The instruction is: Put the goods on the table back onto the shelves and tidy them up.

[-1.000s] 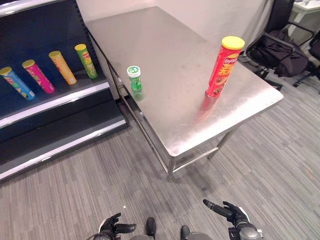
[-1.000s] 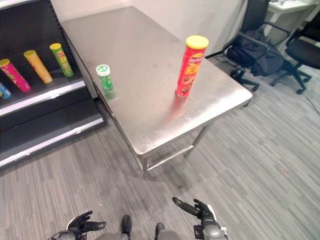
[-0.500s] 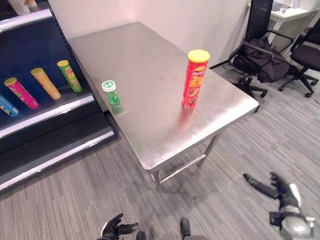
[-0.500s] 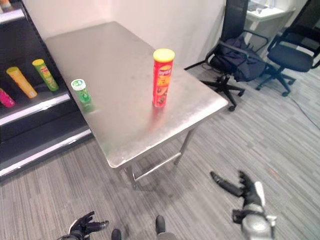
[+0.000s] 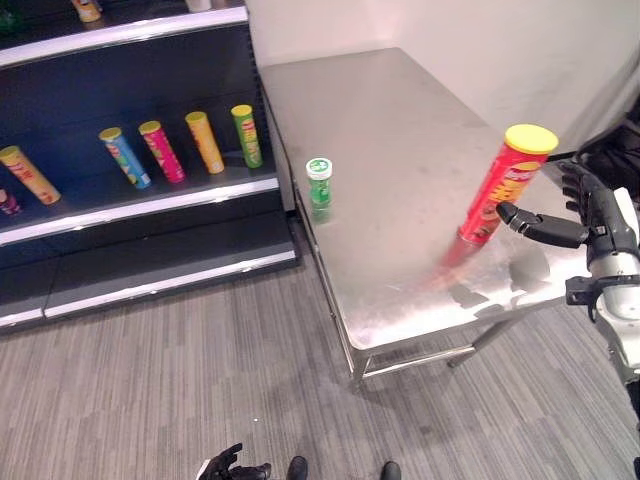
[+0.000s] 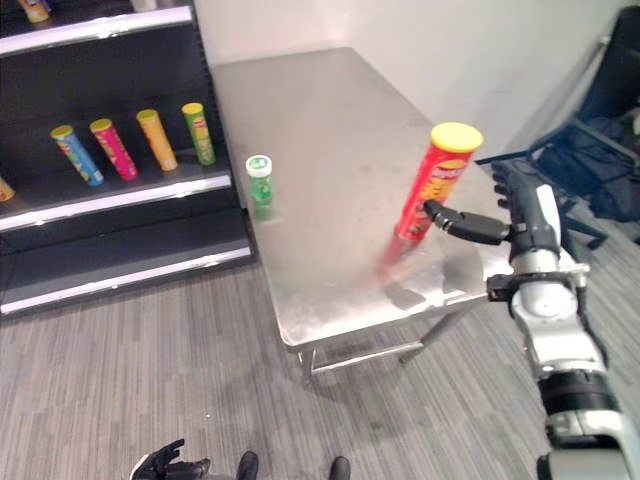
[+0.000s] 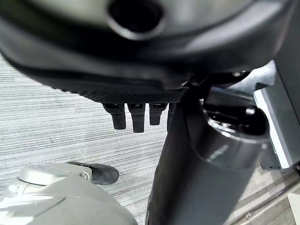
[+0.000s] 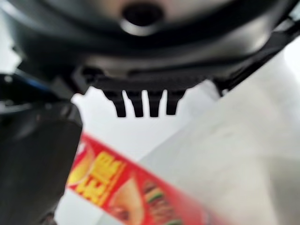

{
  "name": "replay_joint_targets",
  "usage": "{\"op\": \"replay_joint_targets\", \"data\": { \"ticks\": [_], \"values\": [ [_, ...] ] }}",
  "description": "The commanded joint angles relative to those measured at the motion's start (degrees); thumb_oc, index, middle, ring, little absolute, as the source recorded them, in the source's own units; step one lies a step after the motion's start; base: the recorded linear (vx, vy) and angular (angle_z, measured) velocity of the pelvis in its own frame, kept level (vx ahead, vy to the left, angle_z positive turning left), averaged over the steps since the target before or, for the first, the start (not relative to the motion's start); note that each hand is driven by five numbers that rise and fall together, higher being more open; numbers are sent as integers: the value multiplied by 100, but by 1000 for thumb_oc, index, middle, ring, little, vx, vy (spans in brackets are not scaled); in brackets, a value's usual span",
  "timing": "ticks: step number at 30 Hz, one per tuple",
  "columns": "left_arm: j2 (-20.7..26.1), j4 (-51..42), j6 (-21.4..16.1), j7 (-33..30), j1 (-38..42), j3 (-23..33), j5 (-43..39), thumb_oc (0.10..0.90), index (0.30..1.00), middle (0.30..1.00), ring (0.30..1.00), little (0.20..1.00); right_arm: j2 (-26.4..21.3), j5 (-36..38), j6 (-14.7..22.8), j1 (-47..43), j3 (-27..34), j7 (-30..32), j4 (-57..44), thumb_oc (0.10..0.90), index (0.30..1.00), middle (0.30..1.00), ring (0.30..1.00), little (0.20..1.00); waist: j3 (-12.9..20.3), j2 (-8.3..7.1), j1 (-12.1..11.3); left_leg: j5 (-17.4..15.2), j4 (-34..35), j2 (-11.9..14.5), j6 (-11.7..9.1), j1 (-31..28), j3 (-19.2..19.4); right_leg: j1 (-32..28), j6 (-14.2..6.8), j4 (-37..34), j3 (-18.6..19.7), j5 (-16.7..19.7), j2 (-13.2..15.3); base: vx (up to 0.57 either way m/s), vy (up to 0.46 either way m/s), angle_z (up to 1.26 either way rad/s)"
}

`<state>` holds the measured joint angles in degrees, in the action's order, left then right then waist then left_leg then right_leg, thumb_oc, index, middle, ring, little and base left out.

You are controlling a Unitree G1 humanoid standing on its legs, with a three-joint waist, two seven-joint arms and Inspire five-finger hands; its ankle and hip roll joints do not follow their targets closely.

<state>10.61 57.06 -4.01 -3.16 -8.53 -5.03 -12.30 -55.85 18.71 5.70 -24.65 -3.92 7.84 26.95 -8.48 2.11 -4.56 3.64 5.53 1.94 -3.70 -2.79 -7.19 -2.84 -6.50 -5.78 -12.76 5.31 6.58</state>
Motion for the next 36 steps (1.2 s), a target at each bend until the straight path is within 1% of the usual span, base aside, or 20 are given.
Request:
{"op": "replay_joint_targets", "data": {
  "ticks": [1,7,14,25,26,27,36],
  "values": [
    [428,181,-109,-72,23,-386,9,800,900,900,900,900,-557,-73,544,-1014,-53,266,-19,800,900,900,900,900,97,-467,-79,-573,-53,35,-245,-192,531,-169,-362,78,116,-306,184,3,-14,24],
    [388,259,-114,-178,15,-416,-4,800,900,900,900,900,-648,-460,400,-1492,-492,469,342,800,900,900,900,900,103,-513,-141,-570,-53,37,-249,-191,453,-248,-355,78,28,-338,205,7,-4,9],
    [444,179,-122,-237,25,-432,-94,800,900,900,900,900,-656,-388,328,-2008,-872,477,825,800,900,900,900,900,102,-552,-224,-561,-53,24,-248,-172,399,-264,-354,78,-16,-353,212,11,-7,4],
    [475,190,-107,-294,1,-418,-130,800,900,900,900,900,-557,-384,292,-2356,-962,686,1011,800,900,900,900,900,112,-550,-270,-591,-53,16,-213,-179,392,-248,-344,78,43,-385,203,7,-2,3],
    [482,193,-107,-309,-4,-409,-141,800,900,900,900,900,-551,-425,263,-2383,-997,705,1066,577,566,566,566,566,119,-551,-277,-598,-53,19,-212,-189,394,-255,-343,78,40,-390,202,0,0,0],
    [483,192,-105,-321,-1,-405,-154,800,900,900,900,900,-551,-443,259,-2417,-1022,732,1106,400,300,300,300,300,116,-552,-278,-601,-53,19,-211,-193,396,-260,-342,78,42,-392,202,0,0,0],
    [492,201,-83,-368,4,-361,-155,800,900,900,900,900,-523,-468,244,-2317,-882,830,1010,400,300,300,300,300,116,-562,-257,-622,-53,36,-205,-224,399,-288,-331,78,57,-418,183,0,0,0]
  ]
}}
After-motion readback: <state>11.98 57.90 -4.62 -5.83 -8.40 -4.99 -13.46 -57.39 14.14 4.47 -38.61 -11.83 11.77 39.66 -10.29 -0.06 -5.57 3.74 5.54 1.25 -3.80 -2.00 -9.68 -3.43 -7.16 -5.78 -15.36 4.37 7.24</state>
